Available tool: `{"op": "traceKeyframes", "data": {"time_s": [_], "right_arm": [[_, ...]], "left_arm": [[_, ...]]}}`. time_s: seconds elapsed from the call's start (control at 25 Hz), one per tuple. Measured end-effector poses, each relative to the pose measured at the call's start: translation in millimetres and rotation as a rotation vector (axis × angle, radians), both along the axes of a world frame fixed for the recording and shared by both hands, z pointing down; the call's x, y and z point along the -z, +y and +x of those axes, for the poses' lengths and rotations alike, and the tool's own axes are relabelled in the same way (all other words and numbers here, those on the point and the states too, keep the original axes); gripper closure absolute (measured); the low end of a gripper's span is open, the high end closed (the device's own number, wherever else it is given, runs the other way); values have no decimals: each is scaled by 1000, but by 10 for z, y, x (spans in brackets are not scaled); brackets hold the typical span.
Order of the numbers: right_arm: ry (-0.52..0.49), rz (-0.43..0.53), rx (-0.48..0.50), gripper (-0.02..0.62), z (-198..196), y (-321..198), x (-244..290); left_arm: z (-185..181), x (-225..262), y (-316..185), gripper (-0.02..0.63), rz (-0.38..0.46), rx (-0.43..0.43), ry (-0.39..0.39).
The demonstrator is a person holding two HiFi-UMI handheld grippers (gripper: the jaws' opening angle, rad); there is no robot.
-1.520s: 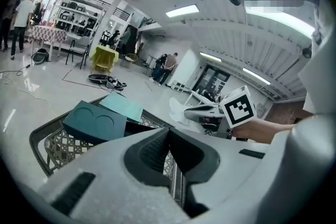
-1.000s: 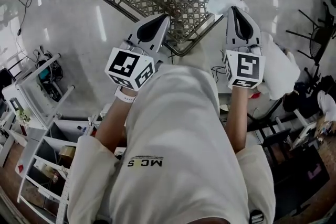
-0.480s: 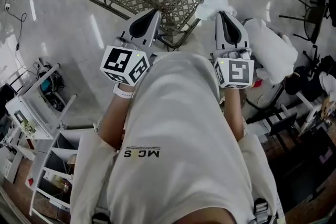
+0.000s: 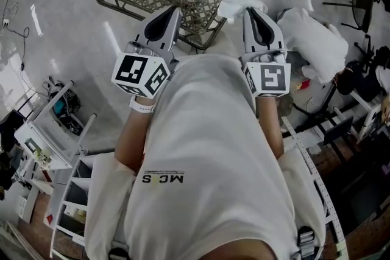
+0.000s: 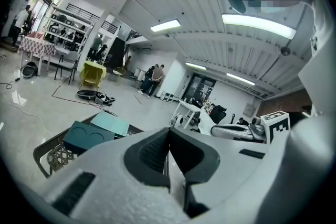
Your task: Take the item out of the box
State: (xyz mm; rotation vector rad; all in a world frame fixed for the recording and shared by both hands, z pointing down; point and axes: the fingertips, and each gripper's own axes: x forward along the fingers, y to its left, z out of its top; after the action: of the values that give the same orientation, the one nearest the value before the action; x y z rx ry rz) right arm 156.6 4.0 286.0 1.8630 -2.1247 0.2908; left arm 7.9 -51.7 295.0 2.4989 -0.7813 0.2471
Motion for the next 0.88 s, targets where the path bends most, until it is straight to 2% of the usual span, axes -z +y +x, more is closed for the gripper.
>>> {"op": "traceKeyframes", "data": {"time_s": [0.36,0.88], "right_arm": [[-3,0,-42,577,-65,25,-17],[-13,28,-139,577,-397,172,-38]], "left_arm": [[-77,3,16,583,-8,-25,13],[-384,-70,188,583,-14,-96,38]]}}
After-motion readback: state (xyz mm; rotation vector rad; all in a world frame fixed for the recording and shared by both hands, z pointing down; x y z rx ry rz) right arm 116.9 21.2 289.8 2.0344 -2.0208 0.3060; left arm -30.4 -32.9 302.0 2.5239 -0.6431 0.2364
